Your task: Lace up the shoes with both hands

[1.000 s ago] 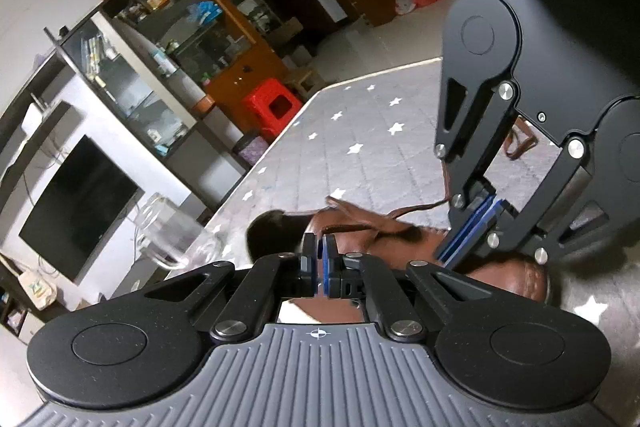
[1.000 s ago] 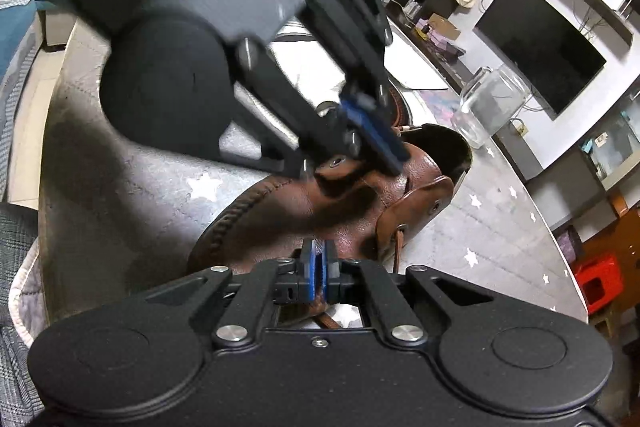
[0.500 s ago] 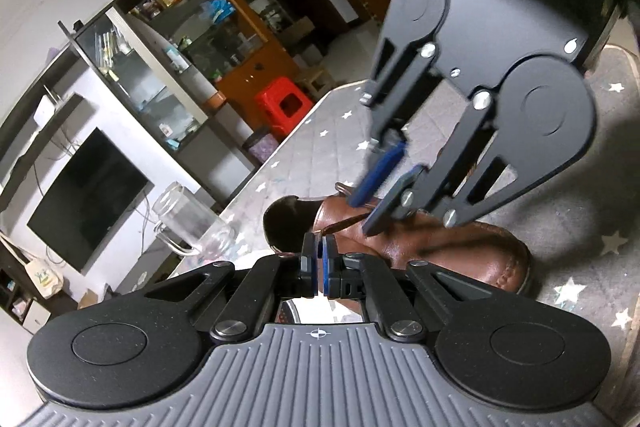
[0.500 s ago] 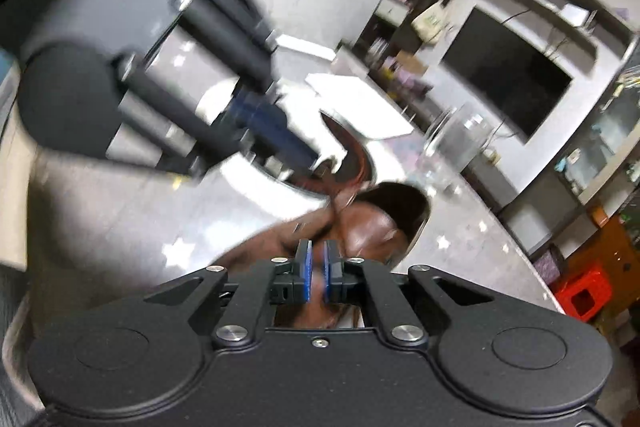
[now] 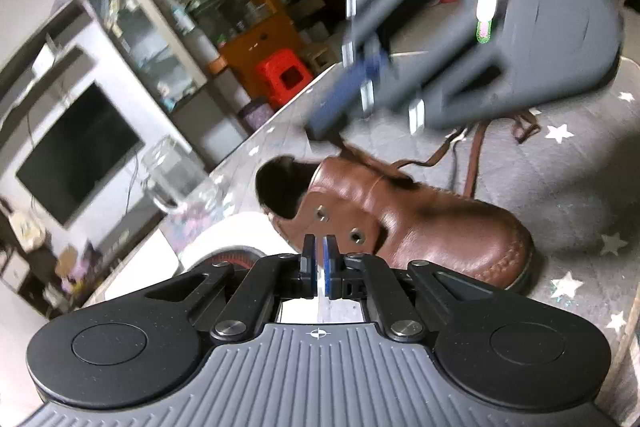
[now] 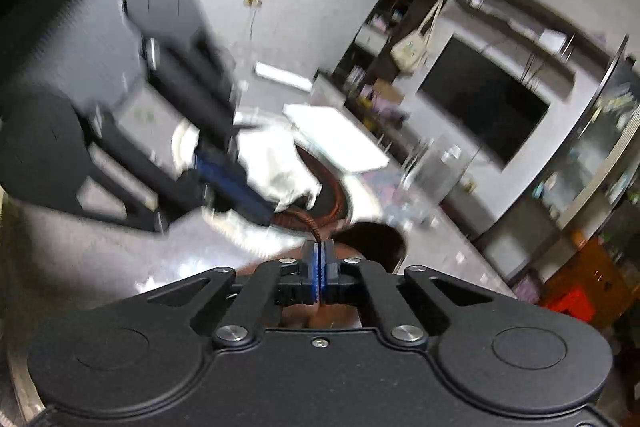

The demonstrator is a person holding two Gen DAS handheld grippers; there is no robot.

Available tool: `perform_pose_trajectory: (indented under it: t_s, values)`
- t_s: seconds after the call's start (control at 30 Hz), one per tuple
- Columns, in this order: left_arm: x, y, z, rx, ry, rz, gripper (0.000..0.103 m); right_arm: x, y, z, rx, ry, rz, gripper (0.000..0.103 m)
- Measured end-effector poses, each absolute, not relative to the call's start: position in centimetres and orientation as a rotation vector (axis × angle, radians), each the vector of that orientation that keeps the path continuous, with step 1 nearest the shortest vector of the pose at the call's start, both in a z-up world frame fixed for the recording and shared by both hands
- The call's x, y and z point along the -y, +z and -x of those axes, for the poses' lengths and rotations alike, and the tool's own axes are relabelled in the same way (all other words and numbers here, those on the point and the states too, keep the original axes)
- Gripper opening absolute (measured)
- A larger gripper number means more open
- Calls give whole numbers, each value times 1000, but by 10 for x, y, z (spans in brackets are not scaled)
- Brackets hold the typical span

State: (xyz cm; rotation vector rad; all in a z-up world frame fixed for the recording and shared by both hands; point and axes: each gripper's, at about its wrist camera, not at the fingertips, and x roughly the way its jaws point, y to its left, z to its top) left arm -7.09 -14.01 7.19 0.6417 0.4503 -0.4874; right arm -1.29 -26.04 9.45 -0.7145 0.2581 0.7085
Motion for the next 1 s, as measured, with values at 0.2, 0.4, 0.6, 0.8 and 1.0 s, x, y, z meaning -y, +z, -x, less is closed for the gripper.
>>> perform_pose_trajectory:
  t_s: [0.2, 0.4, 0.6, 0.8, 1.0]
  values:
    - [142, 77, 63, -472, -524, -545, 28, 267, 111, 16, -224, 678, 745, 1]
    - [157, 83, 48, -499, -525, -497, 37, 267, 97, 15, -247, 679, 774, 1]
    - [154, 80, 34, -543, -522, -453, 35, 270, 99, 12, -233, 677, 767, 1]
    - [144, 85, 34, -547, -550, -409, 23, 274, 96, 12, -236, 670, 781, 1]
    - [120, 81, 44, -545, -502, -415, 13, 267, 81, 10, -262, 690, 841, 1]
